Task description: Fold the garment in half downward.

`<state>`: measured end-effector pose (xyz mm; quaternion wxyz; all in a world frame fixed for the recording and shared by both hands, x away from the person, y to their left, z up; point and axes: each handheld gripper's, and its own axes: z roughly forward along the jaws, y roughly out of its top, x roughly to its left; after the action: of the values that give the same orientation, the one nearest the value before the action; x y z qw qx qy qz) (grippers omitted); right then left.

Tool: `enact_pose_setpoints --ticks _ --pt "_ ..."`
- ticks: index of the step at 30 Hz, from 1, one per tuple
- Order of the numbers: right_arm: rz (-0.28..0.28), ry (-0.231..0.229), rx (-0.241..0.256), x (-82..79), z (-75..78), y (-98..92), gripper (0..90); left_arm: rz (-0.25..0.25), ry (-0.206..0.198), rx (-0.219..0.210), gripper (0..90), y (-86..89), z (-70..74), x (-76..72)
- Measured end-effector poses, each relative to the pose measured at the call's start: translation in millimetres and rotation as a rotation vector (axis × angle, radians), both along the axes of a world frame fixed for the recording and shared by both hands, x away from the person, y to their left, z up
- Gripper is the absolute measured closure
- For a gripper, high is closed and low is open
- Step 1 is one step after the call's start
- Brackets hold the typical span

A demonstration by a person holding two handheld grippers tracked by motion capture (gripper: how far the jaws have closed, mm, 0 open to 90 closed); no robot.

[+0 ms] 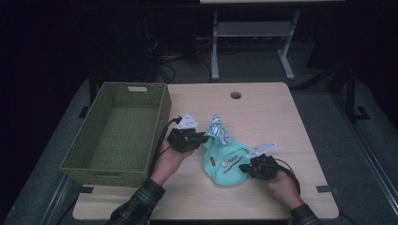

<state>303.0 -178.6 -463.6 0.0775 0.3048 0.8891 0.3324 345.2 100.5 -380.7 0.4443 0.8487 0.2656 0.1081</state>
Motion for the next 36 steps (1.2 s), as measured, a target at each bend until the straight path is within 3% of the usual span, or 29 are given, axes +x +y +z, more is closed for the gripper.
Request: enact_pose_setpoints --ticks 6,16,28,36 --pt "0.006 -0.002 0.002 1.6 -0.2 1.9 89.6 -0.048 0.02 -0.012 81.3 -9.7 0.0 -6.9" --pt "0.0 0.007 0.013 1.6 -0.5 0.6 89.6 -0.122 0.052 0.008 81.2 -27.3 -9.2 -20.3" --pt "-0.081 -0.016 0.031 4.8 8.3 -26.7 89.6 -0.188 0.093 0.037 81.0 -45.5 -27.7 -29.9" --pt "-0.08 -0.023 0.036 4.3 10.1 -28.4 89.6 -0.212 0.13 0.042 74.5 -51.5 -35.4 -32.1"
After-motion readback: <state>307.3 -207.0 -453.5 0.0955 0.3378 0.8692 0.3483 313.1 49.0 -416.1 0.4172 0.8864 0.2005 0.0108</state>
